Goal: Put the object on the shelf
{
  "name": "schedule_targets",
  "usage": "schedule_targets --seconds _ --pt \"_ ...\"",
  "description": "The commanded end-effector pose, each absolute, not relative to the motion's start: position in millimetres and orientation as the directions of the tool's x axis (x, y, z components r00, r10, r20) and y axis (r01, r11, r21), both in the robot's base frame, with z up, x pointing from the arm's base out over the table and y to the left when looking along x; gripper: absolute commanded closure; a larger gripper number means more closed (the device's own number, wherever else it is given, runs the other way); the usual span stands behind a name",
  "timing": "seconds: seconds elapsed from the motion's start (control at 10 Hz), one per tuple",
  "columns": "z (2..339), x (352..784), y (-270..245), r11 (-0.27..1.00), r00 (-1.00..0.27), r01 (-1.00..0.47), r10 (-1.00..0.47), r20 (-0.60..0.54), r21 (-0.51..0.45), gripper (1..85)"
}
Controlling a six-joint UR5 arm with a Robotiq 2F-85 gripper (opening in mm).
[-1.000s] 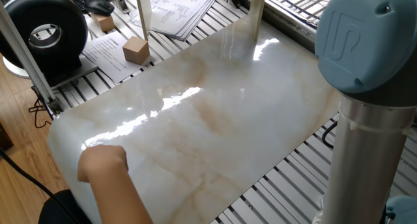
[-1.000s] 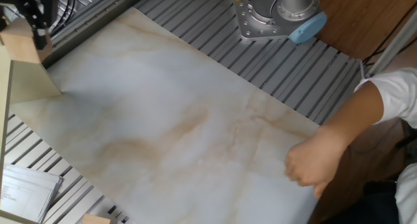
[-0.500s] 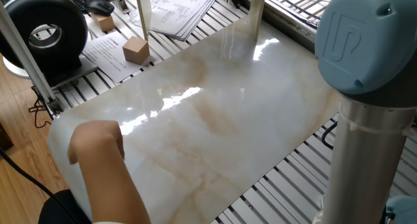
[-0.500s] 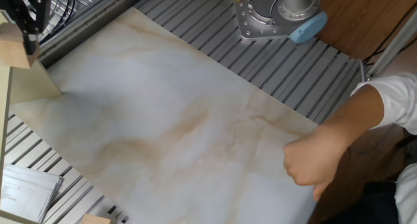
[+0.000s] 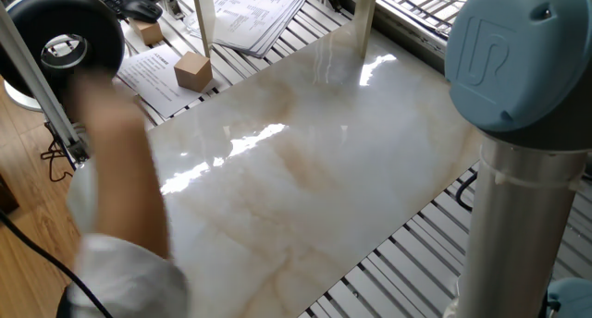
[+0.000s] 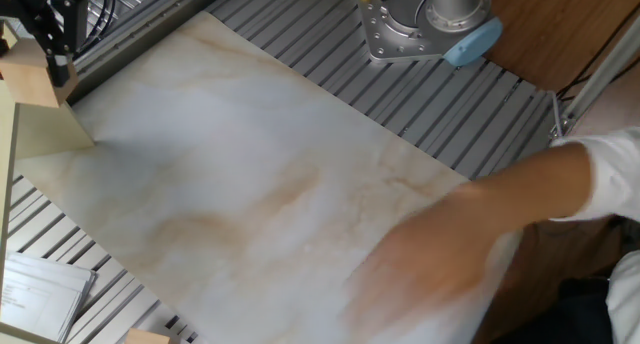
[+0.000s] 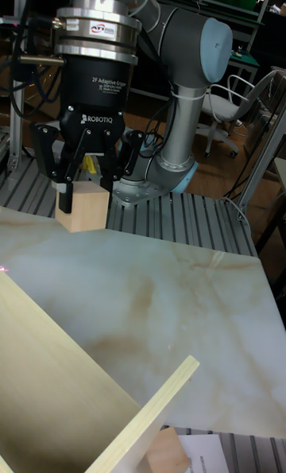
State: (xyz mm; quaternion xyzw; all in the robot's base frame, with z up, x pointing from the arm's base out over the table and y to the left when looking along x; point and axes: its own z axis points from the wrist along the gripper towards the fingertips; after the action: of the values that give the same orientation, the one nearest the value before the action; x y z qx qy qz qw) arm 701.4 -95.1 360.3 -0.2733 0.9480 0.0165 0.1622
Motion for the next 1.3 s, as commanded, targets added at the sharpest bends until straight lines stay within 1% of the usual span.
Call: schedule_targets --seconds 0.0,0.1,0.3,0.5,1.2 --pt "363 706 -96 0.852 -0.793 -0.52 -0.51 -0.332 -0.068 84.3" --pt "363 707 -98 0.843 -0.783 -0.532 -0.527 -0.332 -0.083 84.3" --pt "360 729 -104 0.83 -0.768 -0.547 -0.549 -0.329 -0.11 84.3" --pt "360 738 -108 0.825 -0.766 -0.552 -0.56 -0.316 -0.122 84.3" --pt "353 745 -107 0.817 -0.757 -0.561 -0.57 -0.319 -0.129 84.3"
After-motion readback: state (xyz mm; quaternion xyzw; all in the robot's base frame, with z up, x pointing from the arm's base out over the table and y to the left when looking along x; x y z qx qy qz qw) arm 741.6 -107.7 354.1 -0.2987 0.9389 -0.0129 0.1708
